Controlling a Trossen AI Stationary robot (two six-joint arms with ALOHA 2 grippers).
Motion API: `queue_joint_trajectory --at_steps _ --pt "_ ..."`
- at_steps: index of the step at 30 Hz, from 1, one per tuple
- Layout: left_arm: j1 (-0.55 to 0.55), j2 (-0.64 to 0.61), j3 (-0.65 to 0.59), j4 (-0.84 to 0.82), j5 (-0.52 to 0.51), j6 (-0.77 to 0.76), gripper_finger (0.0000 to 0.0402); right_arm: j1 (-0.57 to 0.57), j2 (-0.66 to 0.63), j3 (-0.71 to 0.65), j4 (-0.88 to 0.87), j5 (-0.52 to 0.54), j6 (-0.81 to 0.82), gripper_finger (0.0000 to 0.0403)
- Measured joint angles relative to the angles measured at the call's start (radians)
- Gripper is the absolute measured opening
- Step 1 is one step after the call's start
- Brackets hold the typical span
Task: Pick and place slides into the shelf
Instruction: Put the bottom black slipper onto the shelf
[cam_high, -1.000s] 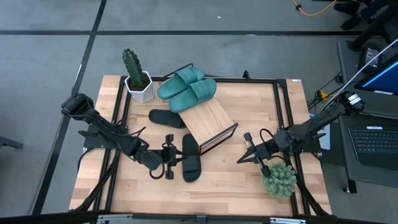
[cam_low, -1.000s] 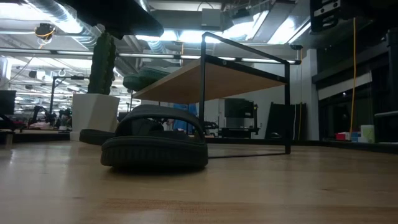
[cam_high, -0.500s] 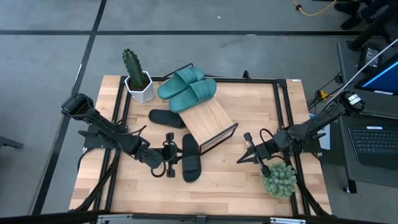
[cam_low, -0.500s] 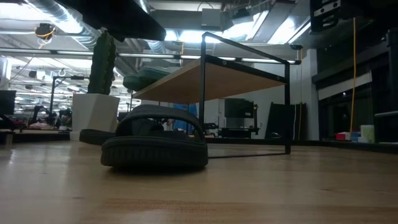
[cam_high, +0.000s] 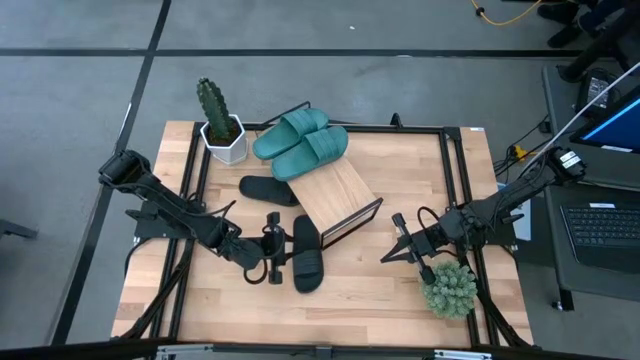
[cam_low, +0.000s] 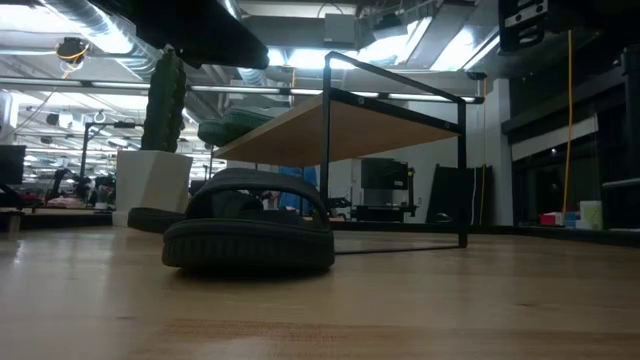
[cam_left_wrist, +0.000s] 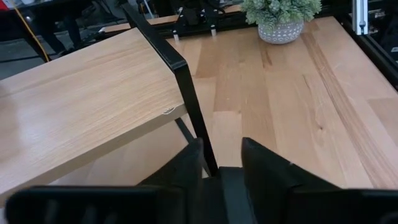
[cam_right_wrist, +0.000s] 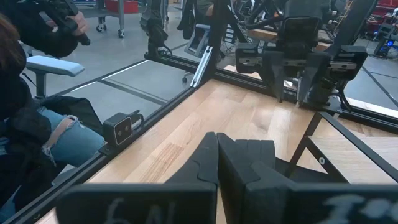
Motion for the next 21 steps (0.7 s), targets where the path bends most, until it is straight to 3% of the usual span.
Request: queue_joint_trajectory --at_steps 6,16,18,21 --pt "-0.004 0.000 0.000 -0.004 0.000 0.008 0.0151 0.000 0.000 0.000 -0.001 0.000 0.000 0.0003" --pt "-0.006 0.000 0.000 -0.004 0.001 -0.024 0.0158 0.000 0.000 0.000 -0.003 0.000 -0.001 0.0003" --pt "-0.006 0.000 0.000 -0.006 0.042 -0.021 0.0158 0.000 0.000 -0.001 -0.003 0.000 -0.001 0.0003" --pt "0.008 0.000 0.000 -0.013 0.184 -0.028 0.0158 0.000 0.000 -0.001 -0.007 0.000 0.000 0.0003"
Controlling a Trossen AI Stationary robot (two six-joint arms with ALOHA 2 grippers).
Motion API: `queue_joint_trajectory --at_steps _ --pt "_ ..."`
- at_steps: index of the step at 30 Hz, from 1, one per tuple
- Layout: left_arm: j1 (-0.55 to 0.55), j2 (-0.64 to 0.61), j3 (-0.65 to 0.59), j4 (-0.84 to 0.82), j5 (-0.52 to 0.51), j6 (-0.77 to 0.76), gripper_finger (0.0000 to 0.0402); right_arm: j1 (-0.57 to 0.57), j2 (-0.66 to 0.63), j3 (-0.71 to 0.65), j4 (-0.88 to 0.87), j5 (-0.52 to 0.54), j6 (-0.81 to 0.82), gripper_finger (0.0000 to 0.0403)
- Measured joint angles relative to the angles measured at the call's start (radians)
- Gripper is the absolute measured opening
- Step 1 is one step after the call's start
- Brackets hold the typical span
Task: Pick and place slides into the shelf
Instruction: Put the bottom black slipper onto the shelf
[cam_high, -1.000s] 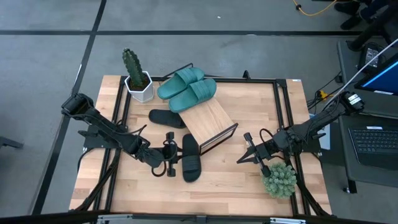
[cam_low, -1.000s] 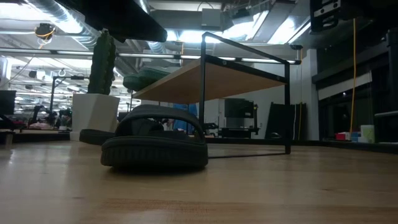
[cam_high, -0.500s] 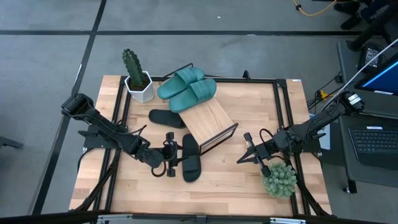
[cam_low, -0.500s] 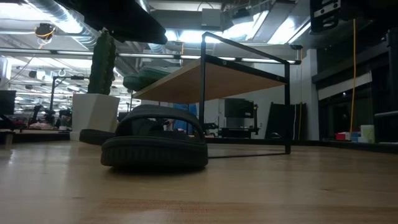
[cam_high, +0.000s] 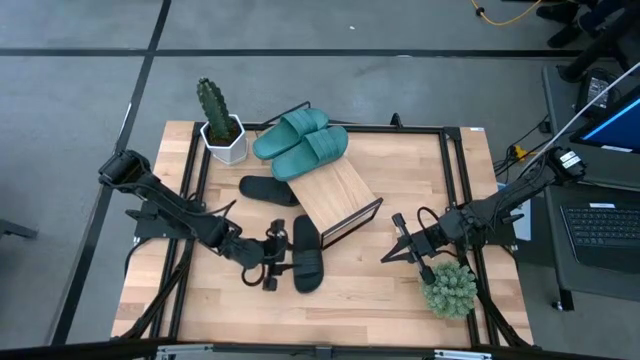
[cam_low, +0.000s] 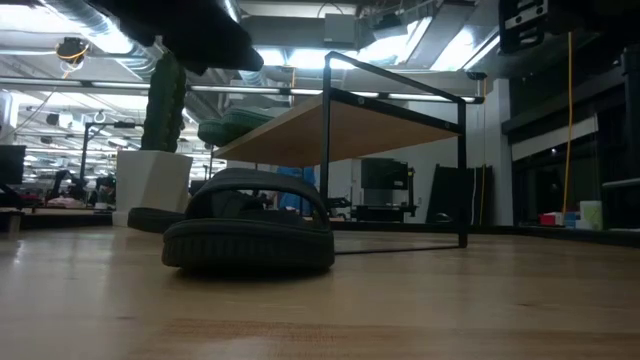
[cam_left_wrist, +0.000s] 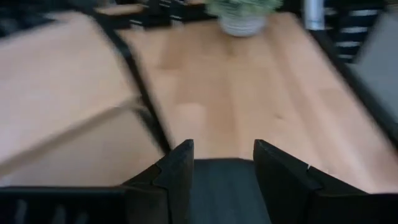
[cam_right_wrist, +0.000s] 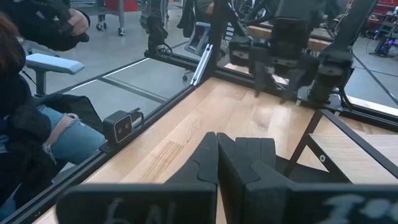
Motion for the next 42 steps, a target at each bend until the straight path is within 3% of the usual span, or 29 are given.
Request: queue_joint_trajectory --at_steps 3,9,19,29,37,42 --pt "0.022 0.000 0.000 -0.040 0.090 -0.069 0.0158 0.000 0.000 0.000 -0.004 0.000 0.000 0.0003" --pt "0.071 0.000 0.000 -0.150 0.125 -0.165 0.0158 0.000 0.000 0.000 -0.005 0.000 -0.002 0.0003" --pt "0.088 0.002 0.000 -0.148 0.180 -0.165 0.0158 0.000 0.000 0.000 -0.017 0.000 -0.002 0.0003" --pt "0.144 0.145 0.000 -0.138 0.269 -0.201 0.0158 0.000 0.000 0.000 -0.017 0.000 -0.001 0.0003" --pt "0.159 0.150 0.000 -0.096 0.278 -0.197 0.0158 0.000 0.000 0.000 -0.019 0.000 -0.002 0.0003" --pt "0.161 0.150 0.000 -0.089 0.363 -0.234 0.0158 0.000 0.000 0.000 -0.022 0.000 -0.002 0.0003"
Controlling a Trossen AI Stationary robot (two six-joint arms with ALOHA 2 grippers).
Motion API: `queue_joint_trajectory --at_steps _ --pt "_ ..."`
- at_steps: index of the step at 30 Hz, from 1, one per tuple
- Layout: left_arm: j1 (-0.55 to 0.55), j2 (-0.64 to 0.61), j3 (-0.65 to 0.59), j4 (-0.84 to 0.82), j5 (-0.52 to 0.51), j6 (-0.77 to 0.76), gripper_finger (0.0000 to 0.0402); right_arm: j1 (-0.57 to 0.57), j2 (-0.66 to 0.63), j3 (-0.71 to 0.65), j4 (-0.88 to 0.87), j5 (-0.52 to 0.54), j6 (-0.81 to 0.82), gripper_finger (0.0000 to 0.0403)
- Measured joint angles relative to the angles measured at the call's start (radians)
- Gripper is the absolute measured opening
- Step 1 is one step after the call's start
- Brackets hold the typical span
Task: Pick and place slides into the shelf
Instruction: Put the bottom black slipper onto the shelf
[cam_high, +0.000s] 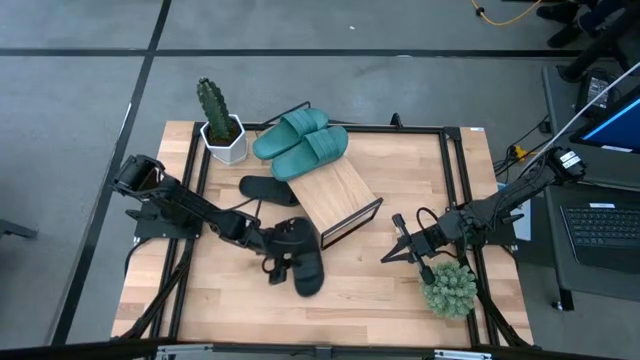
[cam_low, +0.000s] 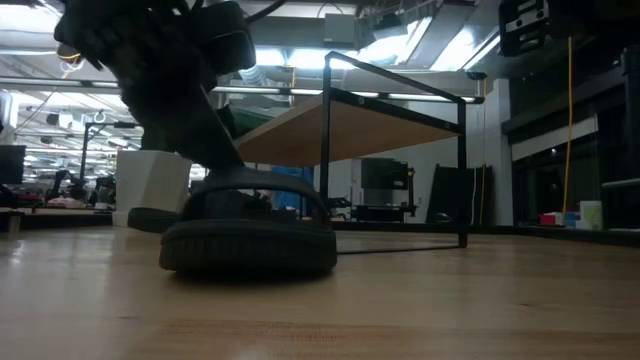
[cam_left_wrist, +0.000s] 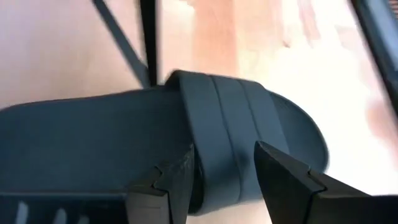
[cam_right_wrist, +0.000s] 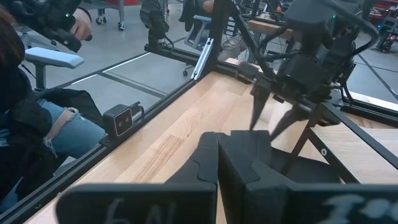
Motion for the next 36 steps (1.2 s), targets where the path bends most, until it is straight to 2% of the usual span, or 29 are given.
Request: queue_joint_trajectory --at_steps 5,14,20,24,36 --pt "-0.001 0.000 0.000 0.000 0.054 -0.072 0.0158 0.000 0.000 0.000 0.000 0.000 0.000 0.0003" --pt "-0.002 0.000 0.000 0.000 0.060 -0.212 0.0158 0.000 0.000 0.000 0.000 0.000 0.000 0.0003" --pt "-0.004 0.000 0.000 0.001 0.053 -0.233 0.0158 0.000 0.000 0.000 0.000 0.000 0.000 0.0003" --pt "-0.005 0.001 0.000 0.001 0.001 -0.232 0.0156 0.000 0.000 0.000 0.000 0.000 0.000 0.0003" --pt "-0.004 0.076 0.001 0.075 0.064 -0.234 0.0076 0.000 0.000 0.000 0.000 0.000 0.005 0.0003"
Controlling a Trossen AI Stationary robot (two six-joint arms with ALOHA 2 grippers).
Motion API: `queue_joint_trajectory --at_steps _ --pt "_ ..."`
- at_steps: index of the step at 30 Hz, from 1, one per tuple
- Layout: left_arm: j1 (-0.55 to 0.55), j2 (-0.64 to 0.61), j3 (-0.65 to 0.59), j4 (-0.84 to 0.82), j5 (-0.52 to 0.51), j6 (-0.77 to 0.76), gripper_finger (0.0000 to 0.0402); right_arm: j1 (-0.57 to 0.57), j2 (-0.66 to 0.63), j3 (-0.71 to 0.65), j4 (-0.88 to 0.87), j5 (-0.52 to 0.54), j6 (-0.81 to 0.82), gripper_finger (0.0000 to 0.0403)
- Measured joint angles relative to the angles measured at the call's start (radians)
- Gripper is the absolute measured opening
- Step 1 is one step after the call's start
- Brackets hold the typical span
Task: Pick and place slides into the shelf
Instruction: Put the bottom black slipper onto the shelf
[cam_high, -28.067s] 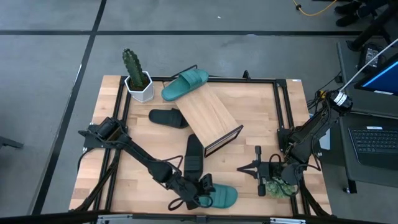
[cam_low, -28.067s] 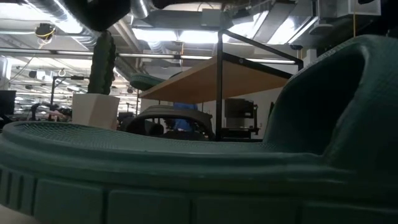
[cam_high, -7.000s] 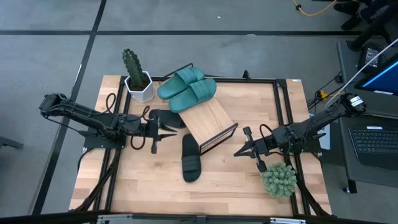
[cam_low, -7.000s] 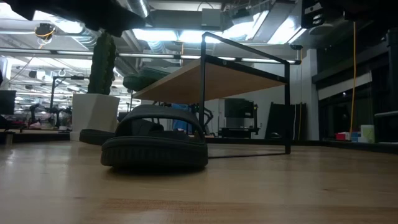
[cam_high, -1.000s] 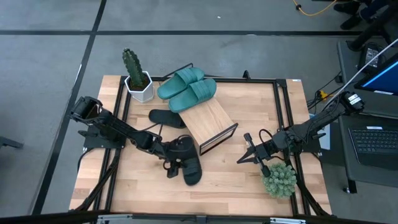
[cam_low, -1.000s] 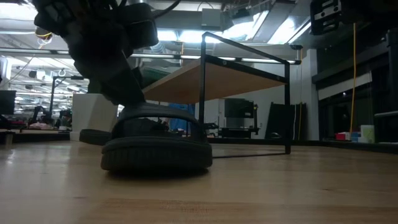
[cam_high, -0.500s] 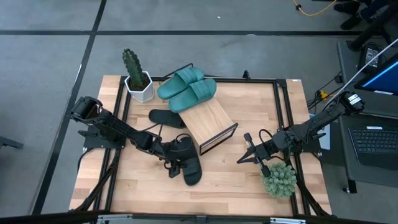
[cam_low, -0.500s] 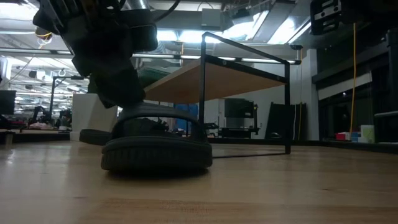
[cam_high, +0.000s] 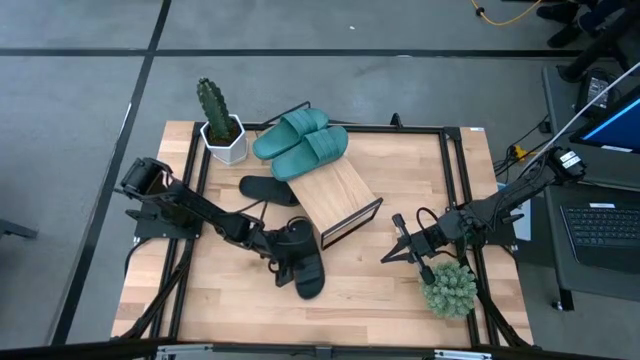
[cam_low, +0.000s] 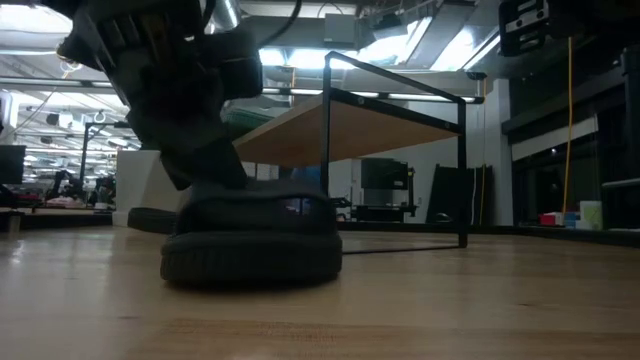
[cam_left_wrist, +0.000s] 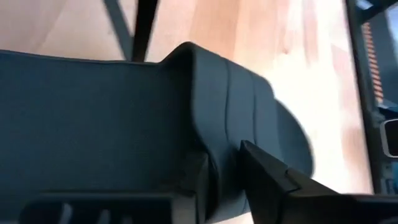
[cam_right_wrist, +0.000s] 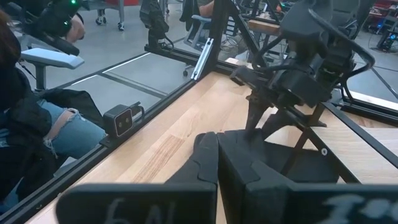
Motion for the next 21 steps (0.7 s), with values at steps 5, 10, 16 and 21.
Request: queue_joint_trajectory --at_steps 5,10,16,21 --pt "-0.002 -0.031 -0.002 0.033 0.032 0.003 0.0036 0.000 0.000 0.000 -0.001 0.000 0.001 0.0003" --pt "-0.020 -0.053 -0.003 0.037 0.019 0.006 0.0008 0.000 0.000 0.000 -0.002 0.000 0.000 0.0003" --pt "-0.039 -0.059 0.015 0.041 0.018 -0.079 0.0005 0.000 0.000 0.000 -0.011 0.000 0.001 0.0003" --pt "-0.062 -0.080 0.052 0.044 0.014 -0.129 0.0004 0.000 0.000 0.000 -0.017 0.000 0.002 0.0003"
